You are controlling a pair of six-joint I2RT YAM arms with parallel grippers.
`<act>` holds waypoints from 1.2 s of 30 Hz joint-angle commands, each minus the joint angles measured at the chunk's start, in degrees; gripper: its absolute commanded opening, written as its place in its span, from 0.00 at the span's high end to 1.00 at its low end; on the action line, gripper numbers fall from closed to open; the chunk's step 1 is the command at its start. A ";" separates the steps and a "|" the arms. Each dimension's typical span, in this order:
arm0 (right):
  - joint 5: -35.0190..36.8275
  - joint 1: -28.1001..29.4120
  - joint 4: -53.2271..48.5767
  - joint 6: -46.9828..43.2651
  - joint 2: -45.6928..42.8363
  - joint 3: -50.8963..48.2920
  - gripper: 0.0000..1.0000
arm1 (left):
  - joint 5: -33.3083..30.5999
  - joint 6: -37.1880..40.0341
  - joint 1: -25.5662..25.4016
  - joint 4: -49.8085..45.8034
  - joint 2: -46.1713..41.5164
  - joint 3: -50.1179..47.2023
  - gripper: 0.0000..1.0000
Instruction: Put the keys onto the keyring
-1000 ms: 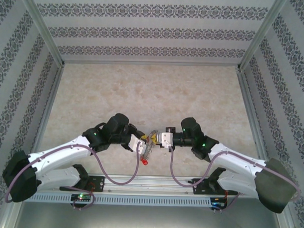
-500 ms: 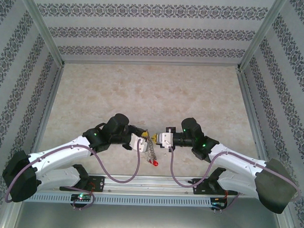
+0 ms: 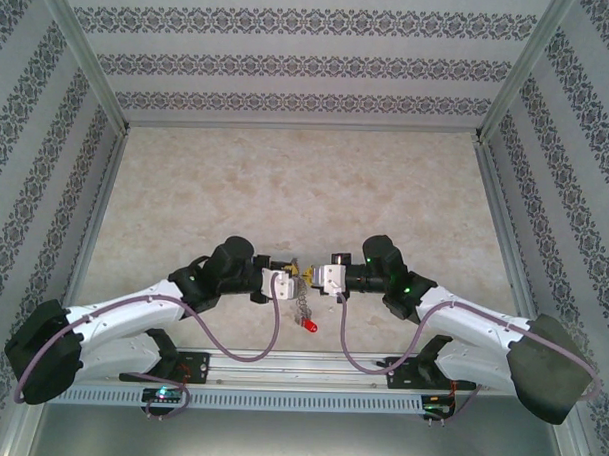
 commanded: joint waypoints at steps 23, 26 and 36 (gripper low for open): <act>-0.25 -0.30 0.26 3.75 1.16 0.77 0.89 | -2.85 -2.01 0.16 -6.66 -1.89 7.18 1.00; 0.44 -0.25 -1.04 5.00 0.96 1.58 0.83 | -4.16 -1.23 0.07 -11.99 -0.94 10.64 1.00; 4.11 -0.28 -1.47 8.32 2.36 3.74 0.79 | -4.60 -1.22 -0.09 -22.21 2.83 18.43 1.00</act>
